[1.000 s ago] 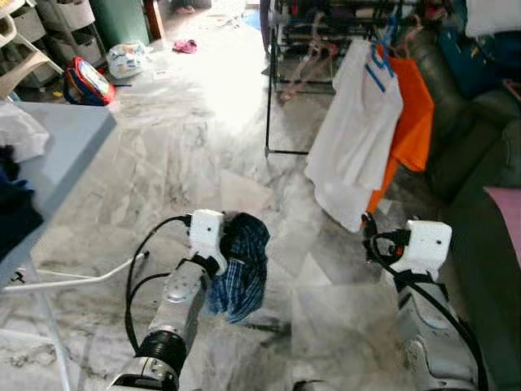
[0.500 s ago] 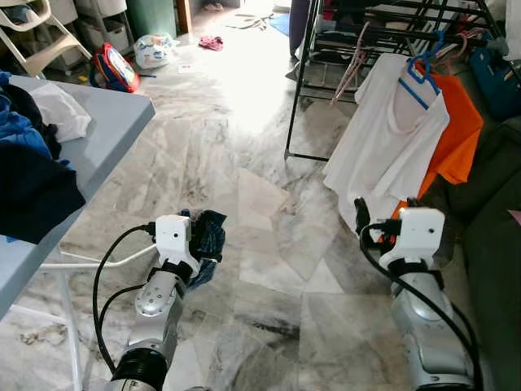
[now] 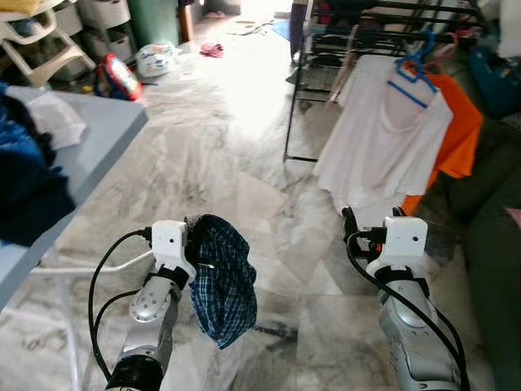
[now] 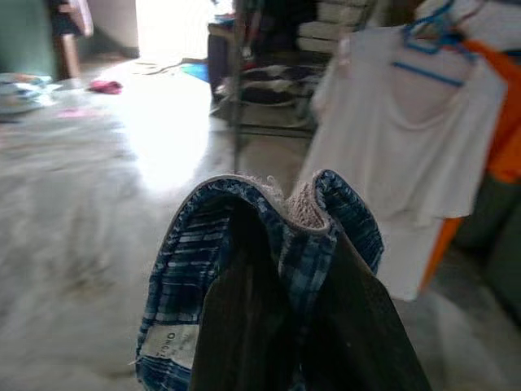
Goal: Hang hanger
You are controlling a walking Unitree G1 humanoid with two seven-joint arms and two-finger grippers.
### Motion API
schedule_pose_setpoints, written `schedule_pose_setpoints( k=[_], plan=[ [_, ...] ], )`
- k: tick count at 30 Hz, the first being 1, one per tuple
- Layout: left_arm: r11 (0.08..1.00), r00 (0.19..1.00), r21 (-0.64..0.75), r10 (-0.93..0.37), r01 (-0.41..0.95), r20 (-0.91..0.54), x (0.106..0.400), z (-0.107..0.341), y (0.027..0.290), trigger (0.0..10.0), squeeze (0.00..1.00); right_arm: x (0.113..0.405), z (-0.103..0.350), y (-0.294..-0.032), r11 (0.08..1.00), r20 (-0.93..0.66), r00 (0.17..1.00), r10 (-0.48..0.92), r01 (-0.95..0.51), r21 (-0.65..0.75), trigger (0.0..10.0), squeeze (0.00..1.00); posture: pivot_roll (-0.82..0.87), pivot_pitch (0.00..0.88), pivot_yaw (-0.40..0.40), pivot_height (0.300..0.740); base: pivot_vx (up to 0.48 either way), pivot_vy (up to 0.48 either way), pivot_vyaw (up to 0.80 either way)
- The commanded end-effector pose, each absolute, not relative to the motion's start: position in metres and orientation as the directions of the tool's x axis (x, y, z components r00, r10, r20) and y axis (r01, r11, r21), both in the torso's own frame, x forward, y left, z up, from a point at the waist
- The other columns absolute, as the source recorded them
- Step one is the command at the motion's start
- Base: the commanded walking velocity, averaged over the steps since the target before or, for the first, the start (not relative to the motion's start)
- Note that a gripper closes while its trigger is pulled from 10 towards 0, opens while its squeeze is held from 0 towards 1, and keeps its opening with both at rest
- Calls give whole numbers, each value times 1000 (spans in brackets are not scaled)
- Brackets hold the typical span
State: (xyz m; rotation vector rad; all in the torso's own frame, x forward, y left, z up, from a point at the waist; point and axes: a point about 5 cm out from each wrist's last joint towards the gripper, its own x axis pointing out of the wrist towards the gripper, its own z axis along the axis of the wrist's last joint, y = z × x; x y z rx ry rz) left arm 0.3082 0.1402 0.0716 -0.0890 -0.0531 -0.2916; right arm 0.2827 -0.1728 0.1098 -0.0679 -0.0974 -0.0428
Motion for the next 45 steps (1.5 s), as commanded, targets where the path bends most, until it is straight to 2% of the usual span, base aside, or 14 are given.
schedule_pose_setpoints(
  k=[1, 22, 35, 45],
  plan=[
    [954, 956, -76, -284, 289, 69, 309, 74, 143, 10000, 0, 282, 114, -172, 997, 116, 992, -39, 47, -65, 10000, 0, 18, 161, -13, 740, 394, 0, 0],
    [946, 949, -82, -307, 312, 65, 313, 75, 137, 10000, 0, 286, 120, -176, 995, 129, 991, -25, 37, -91, 10000, 0, -2, 179, -13, 740, 416, 0, 0],
    [941, 945, -88, -322, 326, 59, 317, 76, 133, 10000, 0, 284, 119, -177, 994, 127, 991, -31, 43, -96, 10000, 0, -17, 162, -8, 740, 417, 0, -498],
    [933, 938, -97, -343, 346, 50, 316, 73, 125, 10000, 0, 283, 118, -178, 994, 126, 991, -35, 47, -99, 10000, 0, -26, 152, -8, 740, 416, 96, -781]
  ],
)
